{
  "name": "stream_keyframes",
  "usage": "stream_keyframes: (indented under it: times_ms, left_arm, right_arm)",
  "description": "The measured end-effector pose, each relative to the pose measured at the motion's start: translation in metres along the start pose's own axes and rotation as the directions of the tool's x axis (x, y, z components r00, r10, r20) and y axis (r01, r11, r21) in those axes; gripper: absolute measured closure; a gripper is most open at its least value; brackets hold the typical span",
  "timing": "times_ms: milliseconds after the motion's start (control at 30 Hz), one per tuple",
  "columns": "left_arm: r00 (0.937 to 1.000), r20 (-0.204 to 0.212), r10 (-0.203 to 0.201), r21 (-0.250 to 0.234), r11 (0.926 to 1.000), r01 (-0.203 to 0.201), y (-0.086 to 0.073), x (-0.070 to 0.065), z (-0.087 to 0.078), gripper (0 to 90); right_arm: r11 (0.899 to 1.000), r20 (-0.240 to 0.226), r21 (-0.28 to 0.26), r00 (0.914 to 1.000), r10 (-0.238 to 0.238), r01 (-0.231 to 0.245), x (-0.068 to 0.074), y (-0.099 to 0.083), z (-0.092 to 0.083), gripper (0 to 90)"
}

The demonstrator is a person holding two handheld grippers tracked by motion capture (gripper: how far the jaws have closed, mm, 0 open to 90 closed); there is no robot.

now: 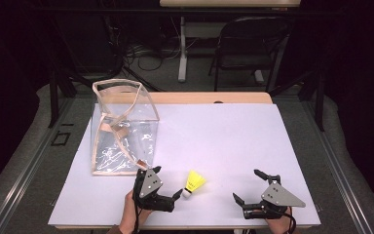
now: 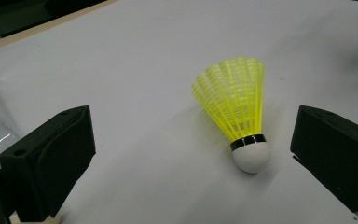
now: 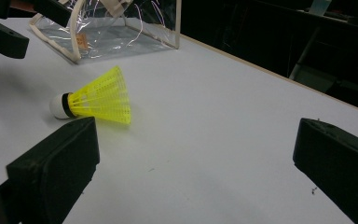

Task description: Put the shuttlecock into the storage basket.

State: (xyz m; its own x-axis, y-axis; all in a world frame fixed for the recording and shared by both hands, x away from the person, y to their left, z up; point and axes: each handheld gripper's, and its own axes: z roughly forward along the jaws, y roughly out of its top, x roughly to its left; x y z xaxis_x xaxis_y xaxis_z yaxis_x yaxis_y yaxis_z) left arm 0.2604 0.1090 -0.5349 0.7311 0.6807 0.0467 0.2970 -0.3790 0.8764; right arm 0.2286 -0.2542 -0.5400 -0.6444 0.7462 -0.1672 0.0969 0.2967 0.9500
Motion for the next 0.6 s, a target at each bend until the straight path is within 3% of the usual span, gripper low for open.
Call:
stream_keyframes:
  times_ms: [600]
  left_arm:
    - [0.9997, 0.005, -0.025, 0.057, 0.9981, 0.024, 0.001, -0.014, 0.010, 0.0]
  right_arm:
    - [1.000, 0.001, 0.002, 1.0000, -0.004, 0.004, 0.000, 0.000, 0.000, 0.0]
